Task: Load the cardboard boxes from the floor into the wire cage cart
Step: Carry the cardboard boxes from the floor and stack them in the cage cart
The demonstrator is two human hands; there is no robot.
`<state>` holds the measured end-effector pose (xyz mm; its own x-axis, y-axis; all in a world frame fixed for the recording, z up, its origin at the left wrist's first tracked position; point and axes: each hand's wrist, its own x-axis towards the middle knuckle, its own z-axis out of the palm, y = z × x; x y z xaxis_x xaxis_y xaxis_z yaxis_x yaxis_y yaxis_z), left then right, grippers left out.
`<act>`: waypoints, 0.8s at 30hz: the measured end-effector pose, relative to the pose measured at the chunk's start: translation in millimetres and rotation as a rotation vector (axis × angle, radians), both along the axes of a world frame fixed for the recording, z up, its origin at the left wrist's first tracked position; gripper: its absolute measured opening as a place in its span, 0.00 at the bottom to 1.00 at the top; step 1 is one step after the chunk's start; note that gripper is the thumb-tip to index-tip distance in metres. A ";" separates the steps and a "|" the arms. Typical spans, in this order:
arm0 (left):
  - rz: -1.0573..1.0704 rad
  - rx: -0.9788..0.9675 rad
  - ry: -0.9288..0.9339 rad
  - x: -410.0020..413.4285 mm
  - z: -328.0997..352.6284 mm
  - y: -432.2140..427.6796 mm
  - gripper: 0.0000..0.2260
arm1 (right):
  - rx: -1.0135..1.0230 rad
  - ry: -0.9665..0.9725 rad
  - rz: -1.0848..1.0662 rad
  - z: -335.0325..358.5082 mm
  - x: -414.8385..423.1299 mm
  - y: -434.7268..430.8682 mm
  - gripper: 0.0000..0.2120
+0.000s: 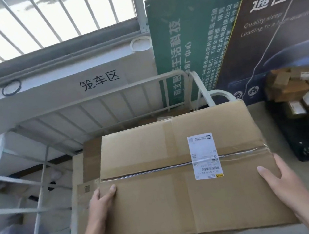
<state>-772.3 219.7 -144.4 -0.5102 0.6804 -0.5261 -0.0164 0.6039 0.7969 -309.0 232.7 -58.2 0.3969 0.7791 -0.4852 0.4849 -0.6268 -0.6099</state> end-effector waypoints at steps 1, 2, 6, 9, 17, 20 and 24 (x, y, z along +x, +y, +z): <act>-0.032 -0.015 -0.031 -1.8 -18.9 11.4 0.23 | -0.019 -0.032 -0.023 -3.7 -6.3 2.5 0.35; -0.069 -0.042 -0.068 -5.3 -40.7 21.0 0.19 | -0.031 -0.064 -0.044 -9.2 -12.1 6.5 0.35; -0.129 -0.136 -0.214 -12.2 -119.0 50.8 0.26 | -0.082 -0.152 -0.090 -32.5 -45.5 32.2 0.33; -0.181 -0.200 -0.338 -11.5 -170.7 63.3 0.20 | -0.053 -0.149 -0.096 -52.3 -72.4 60.0 0.30; -0.116 -0.299 -0.497 3.0 -324.5 96.6 0.12 | 0.172 -0.229 0.039 -137.7 -122.0 114.9 0.43; -0.195 -0.396 -0.385 3.5 -373.8 113.4 0.26 | 0.193 -0.312 0.072 -182.0 -130.2 130.5 0.44; -0.286 -0.473 -0.319 -0.2 -423.7 125.1 0.26 | 0.072 -0.302 -0.027 -257.6 -89.5 145.2 0.33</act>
<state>-772.5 344.8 -568.1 -0.1111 0.4235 -0.8991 0.0051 0.9049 0.4256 -398.4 377.9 -315.8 0.5359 0.7944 -0.2858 0.6346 -0.6023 -0.4842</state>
